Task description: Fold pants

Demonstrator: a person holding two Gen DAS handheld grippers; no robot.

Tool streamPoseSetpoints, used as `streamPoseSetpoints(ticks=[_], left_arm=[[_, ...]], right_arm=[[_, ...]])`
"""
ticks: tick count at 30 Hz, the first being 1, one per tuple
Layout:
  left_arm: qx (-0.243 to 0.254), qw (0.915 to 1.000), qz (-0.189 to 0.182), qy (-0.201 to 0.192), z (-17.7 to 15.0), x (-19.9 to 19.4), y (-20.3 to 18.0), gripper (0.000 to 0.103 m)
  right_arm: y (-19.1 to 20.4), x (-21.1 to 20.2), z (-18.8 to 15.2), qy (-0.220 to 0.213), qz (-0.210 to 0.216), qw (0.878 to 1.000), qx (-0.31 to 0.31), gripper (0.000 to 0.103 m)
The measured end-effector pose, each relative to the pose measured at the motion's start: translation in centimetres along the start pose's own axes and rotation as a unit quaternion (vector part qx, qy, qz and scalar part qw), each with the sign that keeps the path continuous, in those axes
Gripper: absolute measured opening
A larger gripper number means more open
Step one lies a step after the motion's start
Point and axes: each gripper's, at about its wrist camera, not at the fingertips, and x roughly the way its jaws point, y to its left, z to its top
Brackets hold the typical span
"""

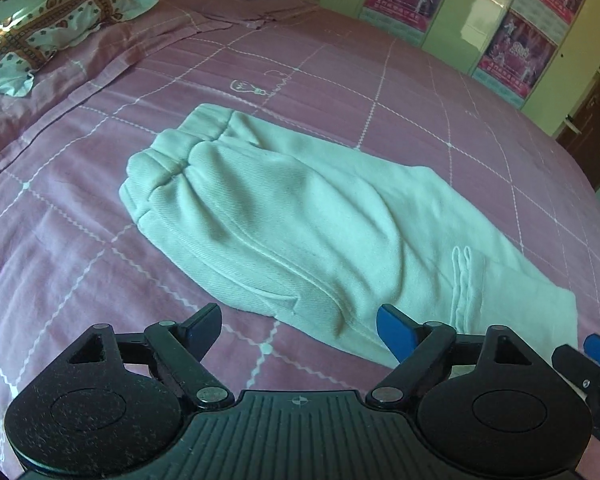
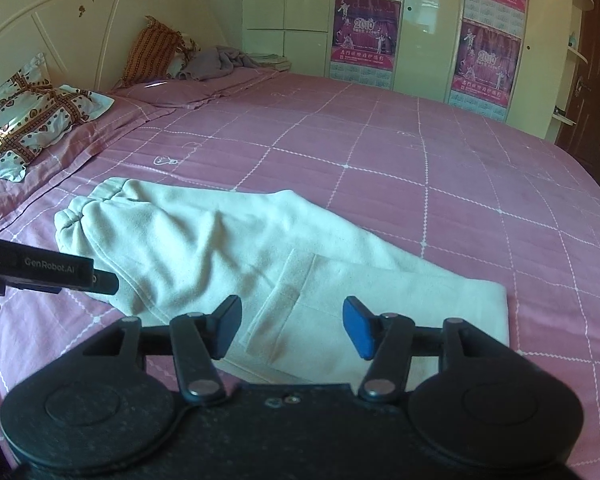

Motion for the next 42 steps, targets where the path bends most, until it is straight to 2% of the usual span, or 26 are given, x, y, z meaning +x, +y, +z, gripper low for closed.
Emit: streamPoseSetpoints(ticks=[5, 10, 15, 17, 20, 21, 22, 25, 27, 29, 31, 33, 34, 35, 42], left_arm=[[-0.061, 0.9980, -0.005, 0.016, 0.5, 2.0, 3.1, 0.084], [-0.110, 0.9934, -0.011, 0.033, 1.0, 4.9, 5.1, 0.084], [-0.160, 0.9859, -0.017, 0.046, 1.7, 7.0, 7.0, 0.085], [-0.162, 0.9856, -0.015, 0.045, 2.1, 7.4, 7.1, 0.084], [-0.147, 0.9879, 0.016, 0.045, 2.8, 8.3, 6.8, 0.082], [-0.144, 0.9882, 0.024, 0.047, 2.9, 8.5, 6.8, 0.077], [-0.139, 0.9887, 0.034, 0.046, 3.0, 8.6, 6.7, 0.068], [-0.128, 0.9902, 0.039, 0.039, 2.8, 8.5, 7.0, 0.058], [-0.133, 0.9898, 0.032, 0.038, 2.7, 8.0, 7.6, 0.057], [-0.141, 0.9888, 0.027, 0.039, 2.8, 7.7, 8.0, 0.058], [-0.167, 0.9849, 0.019, 0.040, 2.9, 7.2, 9.1, 0.060], [-0.202, 0.9788, 0.001, 0.037, 2.8, 7.0, 10.0, 0.076], [-0.213, 0.9764, -0.007, 0.034, 2.9, 7.1, 10.2, 0.089], [-0.220, 0.9748, -0.016, 0.033, 3.0, 7.3, 10.3, 0.096], [-0.239, 0.9698, -0.047, 0.018, 3.3, 9.6, 10.4, 0.098]], right_arm=[[0.7, 1.9, -0.7, 0.026, 0.007, 1.000, 0.013, 0.055], [2.1, 4.6, -1.2, 0.052, 0.029, 0.998, 0.015, 0.041], [3.3, 8.3, -0.2, 0.075, 0.038, 0.996, 0.029, 0.041], [3.9, 10.1, 0.5, 0.083, 0.043, 0.995, 0.037, 0.041], [4.6, 12.5, 1.2, 0.097, 0.051, 0.992, 0.060, 0.041], [4.9, 13.3, 1.2, 0.105, 0.053, 0.991, 0.065, 0.041], [5.5, 14.1, 1.0, 0.117, 0.058, 0.989, 0.068, 0.043], [8.3, 14.5, 0.1, 0.126, 0.069, 0.989, 0.025, 0.043], [9.5, 13.7, -0.2, 0.126, 0.093, 0.988, 0.002, 0.040], [9.6, 13.3, -0.2, 0.122, 0.095, 0.988, -0.017, 0.038], [8.3, 12.9, 0.7, 0.113, 0.103, 0.988, 0.011, 0.037], [7.7, 12.3, 1.7, 0.088, 0.094, 0.991, 0.022, 0.044], [7.5, 12.3, 2.1, 0.083, 0.088, 0.992, 0.025, 0.044], [7.4, 12.5, 2.2, 0.087, 0.087, 0.992, 0.029, 0.044], [8.2, 12.7, 0.6, 0.106, 0.102, 0.989, 0.025, 0.042]])
